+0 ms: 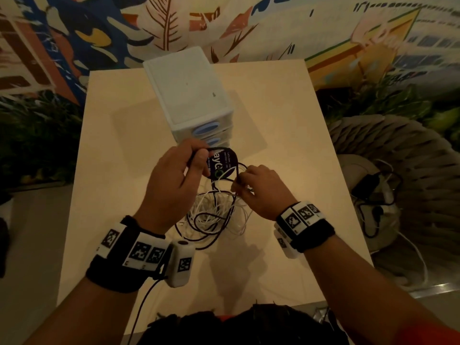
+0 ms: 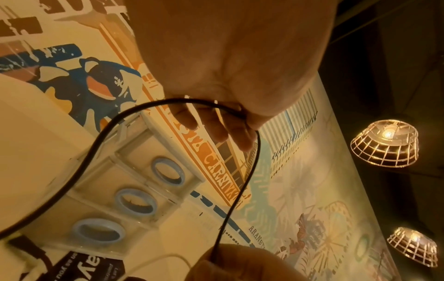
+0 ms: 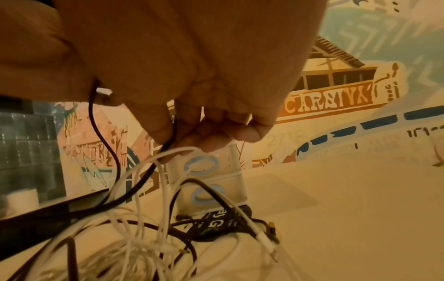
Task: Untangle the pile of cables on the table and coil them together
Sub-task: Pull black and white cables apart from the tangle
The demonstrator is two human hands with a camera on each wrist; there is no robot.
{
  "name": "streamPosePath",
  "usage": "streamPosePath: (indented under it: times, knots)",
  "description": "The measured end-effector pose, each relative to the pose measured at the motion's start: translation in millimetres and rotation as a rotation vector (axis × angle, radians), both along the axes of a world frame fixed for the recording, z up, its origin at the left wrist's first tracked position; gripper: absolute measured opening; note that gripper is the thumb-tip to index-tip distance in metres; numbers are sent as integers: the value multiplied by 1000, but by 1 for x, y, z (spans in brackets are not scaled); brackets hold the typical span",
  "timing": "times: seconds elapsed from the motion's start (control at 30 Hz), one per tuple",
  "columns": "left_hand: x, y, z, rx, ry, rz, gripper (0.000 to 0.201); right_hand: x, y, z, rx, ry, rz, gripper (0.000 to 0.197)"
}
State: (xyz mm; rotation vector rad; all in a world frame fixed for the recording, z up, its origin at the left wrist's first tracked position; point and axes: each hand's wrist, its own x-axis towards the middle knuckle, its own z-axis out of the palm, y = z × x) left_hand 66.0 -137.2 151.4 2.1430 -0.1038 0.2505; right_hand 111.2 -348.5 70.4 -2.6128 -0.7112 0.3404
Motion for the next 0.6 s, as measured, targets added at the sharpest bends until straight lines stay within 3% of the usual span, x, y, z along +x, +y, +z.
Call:
streamPosePath:
  times: [0.1, 0.2, 0.27, 0.3, 0.37, 0.47, 0.6]
  knots:
    - [-1, 8, -5, 242, -157, 147, 26, -2, 0, 2, 32, -58, -44, 31]
    - [-7, 11, -3, 372, -367, 327, 33, -4, -3, 10, 118, -73, -78, 36]
    - [-14, 4, 0, 411, -439, 239, 29, -6, -2, 16, 143, -102, -57, 37]
    - [-17, 0, 0, 417, -392, 130, 32, -7, -1, 18, 149, -112, -40, 37]
    - [-19, -11, -2, 434, -132, -35, 40, -8, 1, 22, 178, -134, -2, 34]
    - [-19, -22, -10, 385, 196, 1, 40, -13, 5, 27, 231, -153, 59, 24]
    - [-14, -19, -13, 238, 198, -36, 27, -17, 10, 31, 229, -100, 97, 16]
